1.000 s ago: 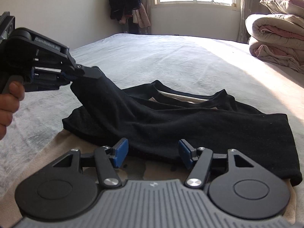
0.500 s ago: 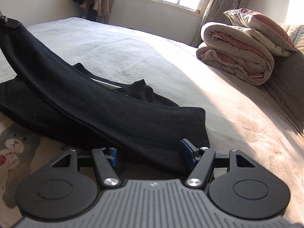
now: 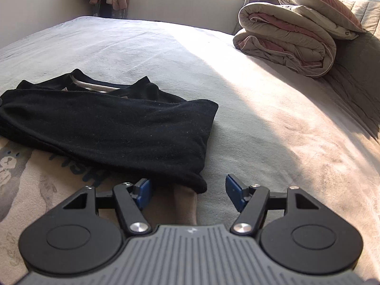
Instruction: Fold clothes
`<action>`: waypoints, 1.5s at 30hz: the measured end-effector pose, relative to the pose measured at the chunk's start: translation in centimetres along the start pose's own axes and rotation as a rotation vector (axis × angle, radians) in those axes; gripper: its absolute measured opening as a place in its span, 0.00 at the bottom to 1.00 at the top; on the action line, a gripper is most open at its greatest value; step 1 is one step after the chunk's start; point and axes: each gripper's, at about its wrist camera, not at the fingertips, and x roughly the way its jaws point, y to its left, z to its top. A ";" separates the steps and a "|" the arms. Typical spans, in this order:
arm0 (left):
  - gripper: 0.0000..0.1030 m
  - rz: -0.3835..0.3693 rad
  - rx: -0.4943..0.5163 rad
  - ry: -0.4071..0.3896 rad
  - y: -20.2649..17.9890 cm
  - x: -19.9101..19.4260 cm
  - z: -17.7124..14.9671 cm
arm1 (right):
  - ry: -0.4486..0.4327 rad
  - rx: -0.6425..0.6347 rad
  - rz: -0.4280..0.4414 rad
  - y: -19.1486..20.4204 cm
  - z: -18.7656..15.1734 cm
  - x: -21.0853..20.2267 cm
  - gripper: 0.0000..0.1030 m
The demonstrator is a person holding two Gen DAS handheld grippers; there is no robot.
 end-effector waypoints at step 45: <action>0.21 0.119 0.134 -0.012 -4.0 -0.5 -1.2 | -0.041 0.397 0.172 -4.1 2.4 1.5 0.52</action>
